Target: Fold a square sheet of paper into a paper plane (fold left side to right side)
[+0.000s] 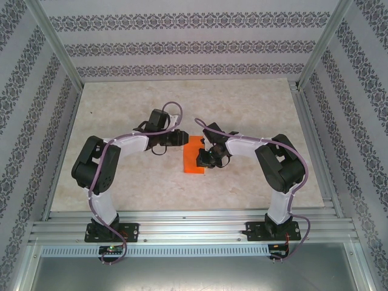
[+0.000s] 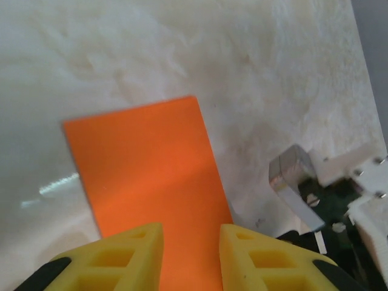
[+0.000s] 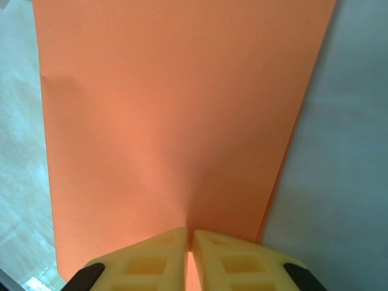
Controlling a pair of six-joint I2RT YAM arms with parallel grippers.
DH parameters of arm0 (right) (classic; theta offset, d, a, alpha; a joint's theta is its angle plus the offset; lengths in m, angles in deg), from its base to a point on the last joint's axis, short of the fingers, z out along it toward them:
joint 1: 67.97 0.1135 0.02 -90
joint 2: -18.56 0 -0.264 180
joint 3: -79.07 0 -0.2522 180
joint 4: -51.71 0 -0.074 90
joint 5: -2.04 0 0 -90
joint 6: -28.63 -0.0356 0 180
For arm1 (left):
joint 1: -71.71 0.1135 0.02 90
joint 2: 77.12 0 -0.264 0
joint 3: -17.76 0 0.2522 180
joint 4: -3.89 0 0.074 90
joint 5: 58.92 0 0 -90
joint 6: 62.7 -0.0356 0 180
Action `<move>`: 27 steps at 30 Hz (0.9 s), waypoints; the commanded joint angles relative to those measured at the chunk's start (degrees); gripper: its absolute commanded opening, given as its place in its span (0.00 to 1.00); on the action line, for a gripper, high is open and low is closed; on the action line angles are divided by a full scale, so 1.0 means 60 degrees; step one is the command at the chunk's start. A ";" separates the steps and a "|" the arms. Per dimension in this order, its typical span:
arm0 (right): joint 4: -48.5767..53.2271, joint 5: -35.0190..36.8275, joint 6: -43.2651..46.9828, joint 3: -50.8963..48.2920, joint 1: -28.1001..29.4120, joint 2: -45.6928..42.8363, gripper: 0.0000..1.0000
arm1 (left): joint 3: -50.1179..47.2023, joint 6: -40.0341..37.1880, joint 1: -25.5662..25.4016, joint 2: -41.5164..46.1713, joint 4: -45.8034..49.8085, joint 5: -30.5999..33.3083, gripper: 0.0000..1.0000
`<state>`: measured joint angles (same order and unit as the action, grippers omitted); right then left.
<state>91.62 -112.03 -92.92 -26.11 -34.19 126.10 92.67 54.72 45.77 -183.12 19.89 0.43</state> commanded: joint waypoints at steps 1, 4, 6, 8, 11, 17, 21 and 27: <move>0.0769 0.0943 0.0041 -0.0367 0.0143 0.0752 0.15 | -0.0078 0.0539 -0.0271 -0.0389 -0.0860 -0.0140 0.31; 0.0758 0.0942 0.0015 -0.0369 0.0156 0.0738 0.14 | -0.0096 0.0559 -0.0367 -0.0652 -0.0806 0.0094 0.31; 0.0733 0.0938 0.0011 -0.0379 0.0156 0.0723 0.15 | -0.0155 0.0522 -0.0401 -0.0783 -0.0762 0.0195 0.31; 0.0700 0.0872 0.0007 -0.0376 0.0156 0.0723 0.15 | -0.0154 0.0392 -0.0438 -0.0915 -0.0557 0.0341 0.31; 0.0606 0.0786 -0.0049 -0.0387 0.0152 0.0680 0.15 | -0.0207 0.0338 -0.0525 -0.1093 -0.0497 0.0435 0.31; 0.0319 0.0606 -0.0057 -0.0305 0.0116 0.0128 0.16 | -0.0336 0.0118 -0.0668 -0.1201 -0.0164 0.0827 0.31; -0.0089 -0.0065 -0.0298 -0.0135 -0.0218 -0.0682 0.17 | -0.0498 -0.0064 -0.0708 -0.1188 0.0054 0.0959 0.30; -0.0895 -0.0839 -0.0770 0.0391 -0.1111 -0.0858 0.17 | -0.0844 -0.0040 -0.0779 -0.1166 -0.0080 0.0975 0.30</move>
<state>90.02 -114.55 -95.35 -25.96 -38.80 121.62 90.53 55.84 42.63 -188.34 16.28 4.50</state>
